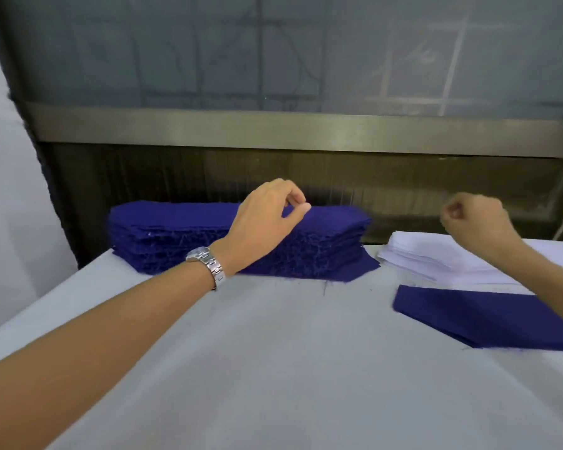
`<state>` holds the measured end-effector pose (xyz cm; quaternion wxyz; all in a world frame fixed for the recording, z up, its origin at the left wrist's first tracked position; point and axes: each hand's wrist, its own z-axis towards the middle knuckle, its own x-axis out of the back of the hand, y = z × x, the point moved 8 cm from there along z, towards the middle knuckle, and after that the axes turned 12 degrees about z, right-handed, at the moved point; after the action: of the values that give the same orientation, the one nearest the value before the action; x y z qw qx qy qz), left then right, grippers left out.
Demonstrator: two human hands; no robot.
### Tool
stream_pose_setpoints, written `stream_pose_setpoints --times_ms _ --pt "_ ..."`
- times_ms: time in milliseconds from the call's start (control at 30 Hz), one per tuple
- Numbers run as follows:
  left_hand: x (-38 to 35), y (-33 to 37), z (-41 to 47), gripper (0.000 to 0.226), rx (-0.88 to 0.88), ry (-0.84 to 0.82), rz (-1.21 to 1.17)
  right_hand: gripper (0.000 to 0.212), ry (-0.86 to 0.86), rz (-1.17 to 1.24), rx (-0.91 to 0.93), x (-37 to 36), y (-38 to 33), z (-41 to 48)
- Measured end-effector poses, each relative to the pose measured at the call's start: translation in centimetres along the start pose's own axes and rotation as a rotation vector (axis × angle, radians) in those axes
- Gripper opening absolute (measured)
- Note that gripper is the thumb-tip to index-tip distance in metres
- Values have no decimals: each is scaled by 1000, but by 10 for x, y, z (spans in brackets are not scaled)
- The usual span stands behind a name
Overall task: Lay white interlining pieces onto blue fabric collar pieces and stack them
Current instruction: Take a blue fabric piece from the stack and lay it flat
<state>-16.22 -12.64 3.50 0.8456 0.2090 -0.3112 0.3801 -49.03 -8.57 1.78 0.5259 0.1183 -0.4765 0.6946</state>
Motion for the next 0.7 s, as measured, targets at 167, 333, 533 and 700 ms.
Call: stream_pose_setpoints --times_ms 167,333,533,700 --pt "15 -58 0 23 84 -79 217 19 -125 156 17 -53 -57 17" --pt "29 -115 -2 27 193 -197 396 30 -250 192 -32 -93 -81 30" --pt "44 -169 -10 32 274 -362 467 29 -284 275 -136 -116 -80 40" --pt "43 -192 -18 39 338 -473 328 29 -138 311 -121 -105 -85 43"
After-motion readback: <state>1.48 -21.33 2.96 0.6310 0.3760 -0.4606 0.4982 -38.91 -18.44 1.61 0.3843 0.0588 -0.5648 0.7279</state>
